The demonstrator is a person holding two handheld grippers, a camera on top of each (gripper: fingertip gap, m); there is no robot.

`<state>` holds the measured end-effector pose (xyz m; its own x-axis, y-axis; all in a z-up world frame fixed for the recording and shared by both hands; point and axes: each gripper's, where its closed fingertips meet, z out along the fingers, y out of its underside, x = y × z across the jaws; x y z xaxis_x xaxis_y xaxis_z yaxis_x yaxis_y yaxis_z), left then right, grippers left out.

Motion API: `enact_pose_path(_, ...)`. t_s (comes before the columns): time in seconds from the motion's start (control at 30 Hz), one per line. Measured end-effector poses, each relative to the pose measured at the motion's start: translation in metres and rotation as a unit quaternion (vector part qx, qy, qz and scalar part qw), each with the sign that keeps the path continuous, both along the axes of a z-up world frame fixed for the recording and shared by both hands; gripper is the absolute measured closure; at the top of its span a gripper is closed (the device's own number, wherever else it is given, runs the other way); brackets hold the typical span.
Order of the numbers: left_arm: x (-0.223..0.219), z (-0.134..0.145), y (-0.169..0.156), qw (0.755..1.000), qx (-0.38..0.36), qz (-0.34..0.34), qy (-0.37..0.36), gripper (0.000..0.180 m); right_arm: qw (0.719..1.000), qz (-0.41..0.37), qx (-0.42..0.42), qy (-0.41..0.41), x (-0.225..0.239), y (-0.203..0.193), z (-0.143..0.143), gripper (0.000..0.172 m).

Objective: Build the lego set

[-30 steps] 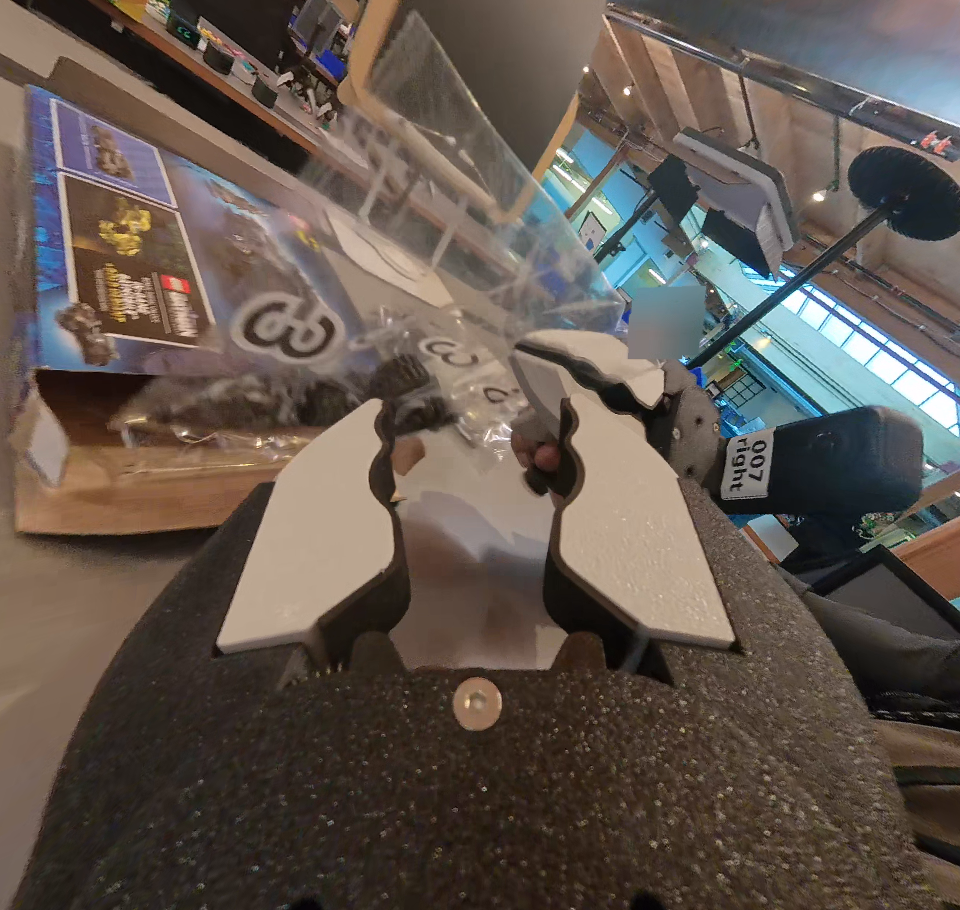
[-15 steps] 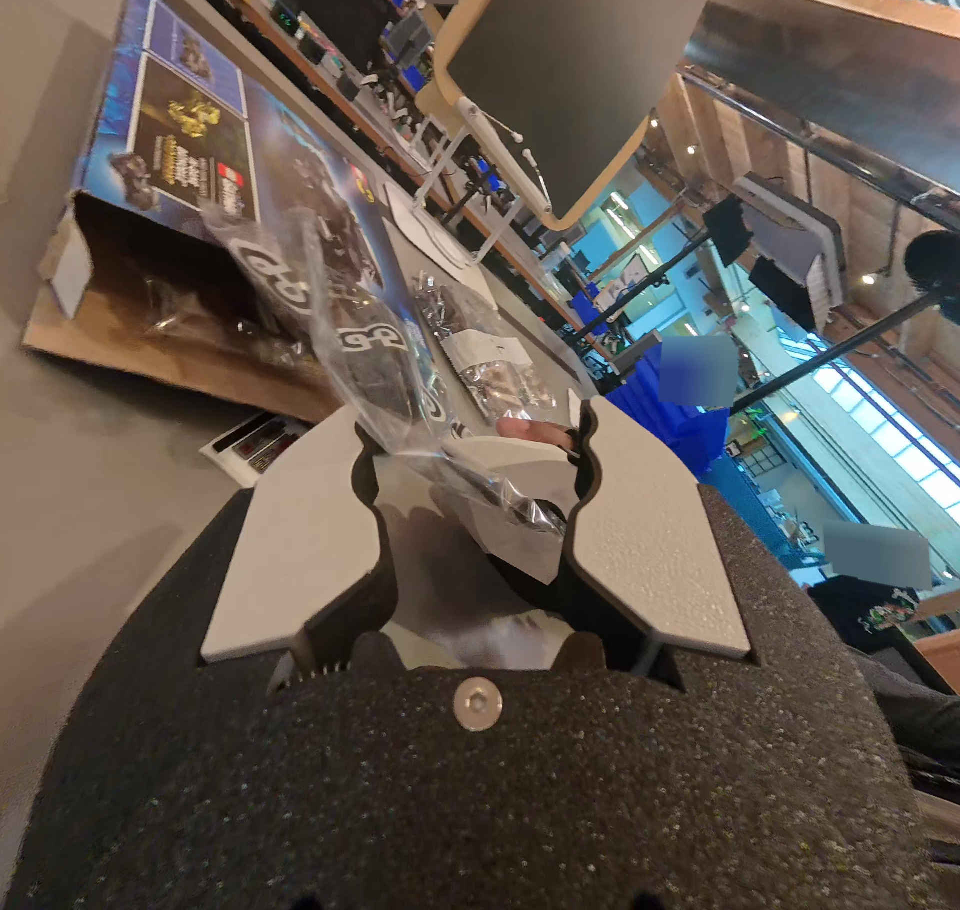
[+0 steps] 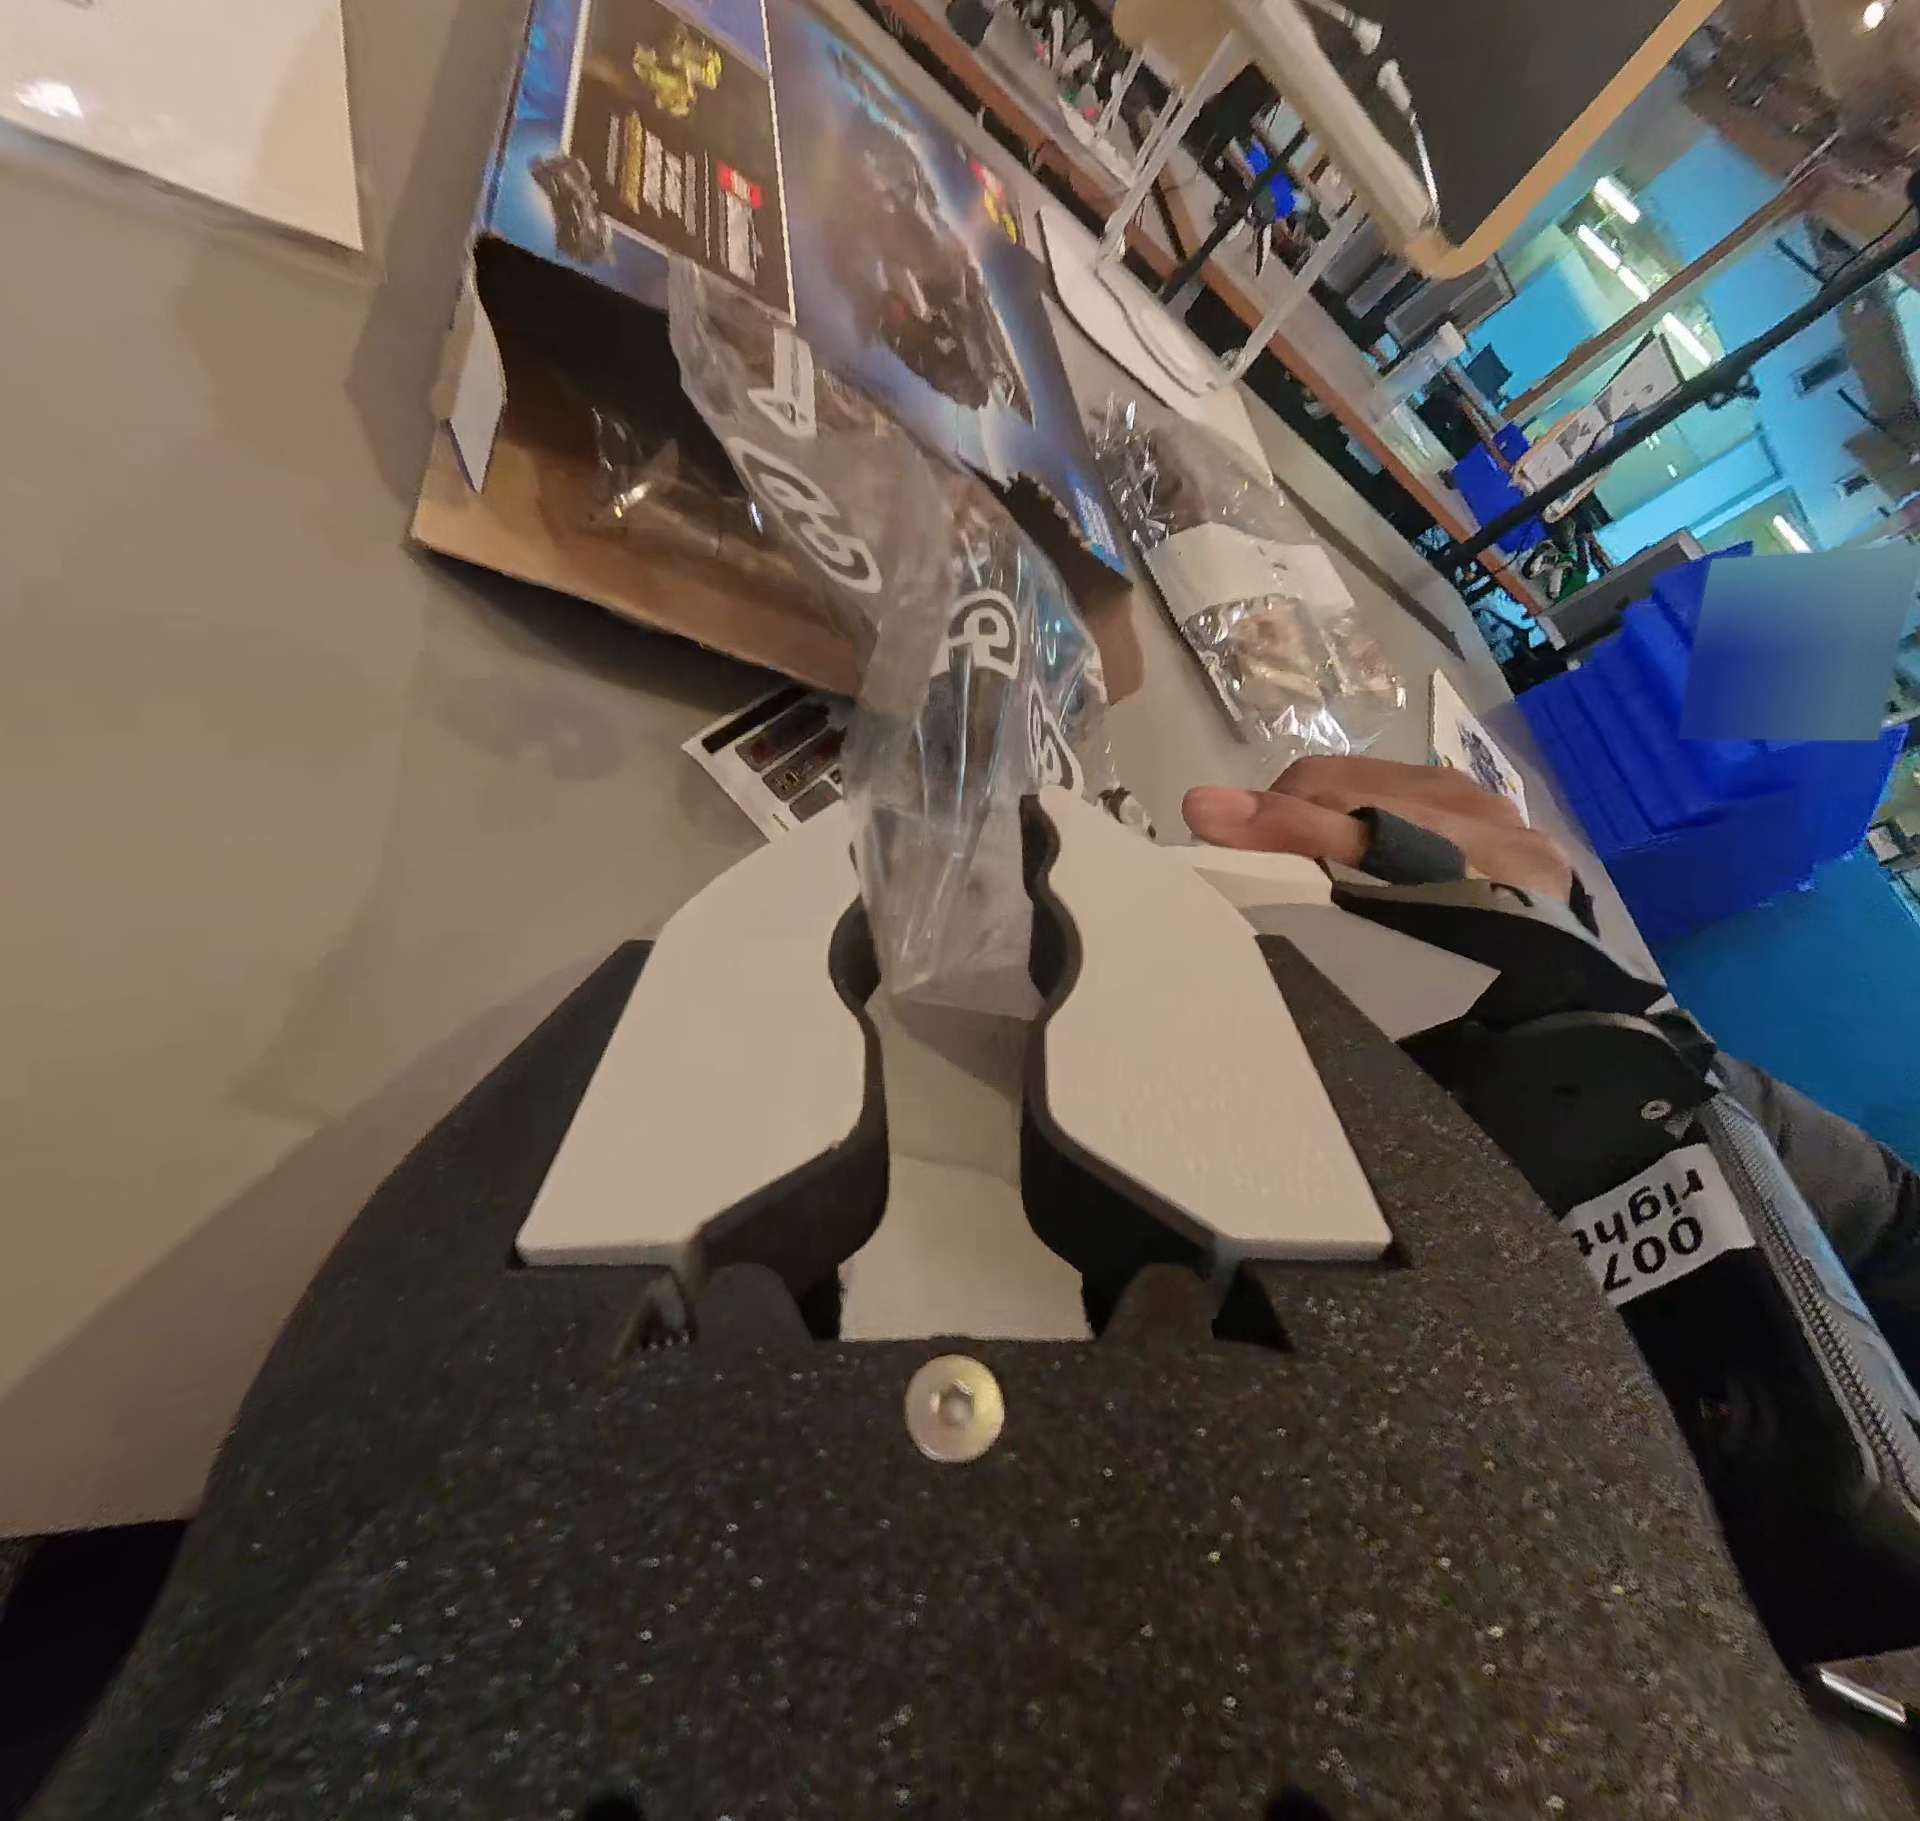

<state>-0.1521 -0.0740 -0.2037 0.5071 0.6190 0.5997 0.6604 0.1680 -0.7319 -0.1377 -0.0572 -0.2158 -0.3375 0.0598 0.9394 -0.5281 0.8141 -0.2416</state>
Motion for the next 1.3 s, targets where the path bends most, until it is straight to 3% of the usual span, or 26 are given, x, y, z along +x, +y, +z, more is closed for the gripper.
enact_pose_path(0.27,0.010,-0.012,0.005,0.997,-0.050,-0.050,-0.001,0.152,1.000,0.020,0.018,0.002,0.008,0.003,-0.006,0.171)
enact_pose_path(0.53,0.001,-0.011,0.011,0.998,-0.039,-0.053,0.009,0.167,1.000,0.004,0.019,0.007,0.003,0.009,-0.006,0.171)
enact_pose_path(0.77,-0.015,-0.011,0.009,0.998,-0.057,-0.020,0.023,0.178,0.998,-0.065,0.024,-0.005,-0.005,0.027,-0.007,0.148)
enact_pose_path(0.9,-0.022,-0.005,0.014,0.997,-0.072,-0.021,0.029,0.178,0.991,-0.114,-0.037,-0.054,-0.005,0.051,0.002,0.141)
enact_pose_path(1.0,-0.028,-0.004,0.022,0.997,-0.070,-0.029,0.023,0.178,0.965,-0.192,-0.122,-0.131,-0.017,0.081,0.005,0.133)
enact_pose_path(1.13,-0.033,-0.002,0.031,0.998,-0.052,-0.027,0.023,0.178,0.900,-0.291,-0.217,-0.241,-0.042,0.116,-0.007,0.117)
enact_pose_path(1.3,-0.041,-0.003,0.037,0.999,-0.039,-0.014,0.017,0.178,0.829,-0.311,-0.302,-0.354,-0.061,0.125,-0.014,0.108)
